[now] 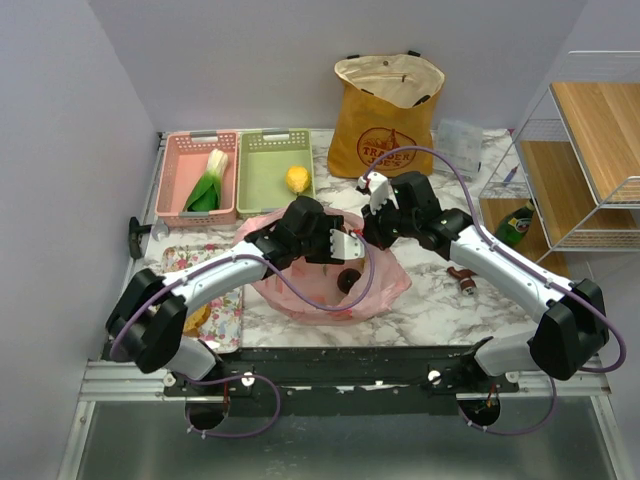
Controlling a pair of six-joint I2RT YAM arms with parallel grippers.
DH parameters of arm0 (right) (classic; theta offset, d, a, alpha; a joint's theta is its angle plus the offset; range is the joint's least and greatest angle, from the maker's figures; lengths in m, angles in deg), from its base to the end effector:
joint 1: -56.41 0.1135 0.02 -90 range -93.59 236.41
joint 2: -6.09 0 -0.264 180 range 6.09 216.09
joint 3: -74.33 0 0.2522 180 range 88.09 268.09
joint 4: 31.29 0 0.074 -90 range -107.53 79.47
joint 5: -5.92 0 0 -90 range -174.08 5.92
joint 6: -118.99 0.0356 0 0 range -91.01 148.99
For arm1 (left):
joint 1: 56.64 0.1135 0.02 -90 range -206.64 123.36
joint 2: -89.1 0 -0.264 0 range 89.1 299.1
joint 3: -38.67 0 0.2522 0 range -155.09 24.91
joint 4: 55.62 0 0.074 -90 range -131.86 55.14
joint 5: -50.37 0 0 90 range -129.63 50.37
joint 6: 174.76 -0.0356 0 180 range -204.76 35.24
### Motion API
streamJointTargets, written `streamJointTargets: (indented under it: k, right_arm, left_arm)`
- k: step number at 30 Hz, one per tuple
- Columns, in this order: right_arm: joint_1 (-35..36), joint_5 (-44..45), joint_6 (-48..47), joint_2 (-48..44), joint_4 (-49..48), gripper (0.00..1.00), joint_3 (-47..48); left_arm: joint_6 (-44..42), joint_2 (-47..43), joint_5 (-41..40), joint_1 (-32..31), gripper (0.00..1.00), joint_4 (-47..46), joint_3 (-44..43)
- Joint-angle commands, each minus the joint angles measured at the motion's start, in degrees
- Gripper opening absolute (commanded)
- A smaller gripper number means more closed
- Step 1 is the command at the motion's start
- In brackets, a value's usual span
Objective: Untie the knot of the grocery bags and take out the mixed food
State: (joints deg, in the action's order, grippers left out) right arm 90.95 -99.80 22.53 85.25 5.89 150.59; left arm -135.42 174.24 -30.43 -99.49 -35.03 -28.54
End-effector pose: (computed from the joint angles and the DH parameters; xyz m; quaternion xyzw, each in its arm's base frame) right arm 0.2458 0.1809 0.2903 -0.3686 0.8210 0.2217 0.3755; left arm 0.2329 -0.2238 0.2309 0.6779 0.5898 -0.0426 0.4368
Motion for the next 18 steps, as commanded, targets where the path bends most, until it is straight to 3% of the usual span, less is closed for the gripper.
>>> streamJointTargets:
  k: [1,6,11,15,18]
  right_arm:
    - [0.31,0.39,0.04,0.57,-1.71,0.01,0.87]
    - [0.26,0.26,0.00,0.17,-1.84,0.01,0.83]
    - [0.25,-1.09,0.13,-0.75,-1.73,0.01,-0.08]
    - [0.26,-3.21,-0.72,-1.02,-1.36,0.01,-0.23]
    - [0.25,-3.78,-1.34,-0.74,-1.27,0.01,0.44]
  left_arm:
    - [2.12,-7.88,14.90,-0.13,0.25,10.98,-4.47]
    - [1.26,-15.82,27.27,-0.18,0.26,24.51,-6.42]
    - [8.50,-19.27,32.43,-0.22,0.26,35.88,-14.69]
    - [16.49,-24.02,31.48,1.92,0.29,35.68,-18.65]
    - [24.92,-24.67,31.21,12.14,0.30,31.58,-21.25]
